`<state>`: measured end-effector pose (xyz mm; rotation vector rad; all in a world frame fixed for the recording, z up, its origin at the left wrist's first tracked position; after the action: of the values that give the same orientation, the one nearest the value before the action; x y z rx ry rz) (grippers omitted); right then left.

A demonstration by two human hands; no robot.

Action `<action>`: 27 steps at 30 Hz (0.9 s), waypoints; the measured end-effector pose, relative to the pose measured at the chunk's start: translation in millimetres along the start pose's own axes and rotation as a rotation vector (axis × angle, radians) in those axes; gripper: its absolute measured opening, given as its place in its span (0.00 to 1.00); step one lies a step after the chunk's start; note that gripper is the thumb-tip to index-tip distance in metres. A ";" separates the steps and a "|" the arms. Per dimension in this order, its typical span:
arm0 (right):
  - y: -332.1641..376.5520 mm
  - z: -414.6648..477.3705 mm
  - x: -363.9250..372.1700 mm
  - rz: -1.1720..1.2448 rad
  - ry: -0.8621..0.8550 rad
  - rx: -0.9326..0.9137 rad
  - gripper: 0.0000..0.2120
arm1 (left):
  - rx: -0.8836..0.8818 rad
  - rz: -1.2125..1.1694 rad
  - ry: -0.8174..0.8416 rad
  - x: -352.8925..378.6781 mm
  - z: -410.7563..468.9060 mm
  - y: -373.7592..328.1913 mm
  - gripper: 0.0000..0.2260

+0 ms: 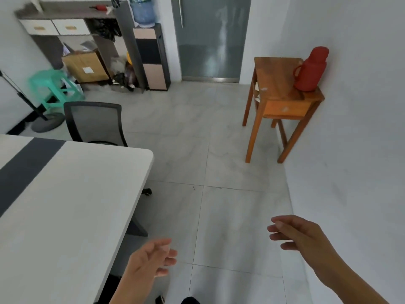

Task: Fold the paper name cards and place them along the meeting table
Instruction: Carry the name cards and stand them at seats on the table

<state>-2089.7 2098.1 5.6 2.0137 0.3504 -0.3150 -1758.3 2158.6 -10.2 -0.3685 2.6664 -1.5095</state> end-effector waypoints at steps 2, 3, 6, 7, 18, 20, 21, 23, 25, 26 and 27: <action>26.6 46.6 4.9 -0.021 0.025 -0.028 0.07 | -0.026 -0.021 -0.040 -1.6 33.6 -9.9 0.08; 37.7 69.4 9.9 -0.030 0.039 -0.035 0.07 | -0.039 -0.033 -0.059 -3.3 53.2 -15.1 0.08; 64.5 132.7 28.9 -0.037 0.059 -0.018 0.07 | -0.059 -0.048 -0.085 -7.7 120.5 -39.0 0.08; 72.3 152.1 34.9 -0.033 0.054 -0.004 0.07 | -0.056 -0.050 -0.092 -10.0 144.3 -49.1 0.08; 205.9 353.3 37.6 0.024 -0.048 0.034 0.07 | 0.073 0.029 0.034 7.0 376.2 -238.5 0.10; 223.3 397.2 41.8 0.022 -0.037 0.047 0.07 | 0.075 0.002 0.022 9.6 416.4 -257.9 0.06; 231.7 421.0 44.3 0.019 -0.030 0.057 0.07 | 0.062 -0.004 0.002 10.1 436.7 -265.4 0.07; 251.7 472.3 49.6 0.016 -0.009 0.069 0.07 | 0.029 -0.005 -0.036 11.6 475.9 -279.3 0.13; 274.0 527.1 55.0 0.017 0.012 0.067 0.07 | -0.004 -0.025 -0.064 12.6 513.7 -290.9 0.11; 286.4 556.3 57.2 0.013 0.024 0.068 0.06 | -0.016 -0.037 -0.081 11.8 533.2 -297.1 0.08; 299.7 584.7 59.7 0.006 0.042 0.075 0.06 | -0.035 -0.045 -0.105 11.2 550.6 -306.0 0.08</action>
<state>-1962.4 1451.7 -30.3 2.0967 0.3641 -0.2859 -1623.7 1543.6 -35.5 -0.4979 2.6236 -1.4142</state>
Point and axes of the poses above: each hand's wrist, its own z-axis towards the middle knuckle, its own x-axis out of the palm, y = z × x, the point moved 2 cm from there along z, towards the middle knuckle, and after that the axes turned 12 degrees about -z, right-handed, at the moved point
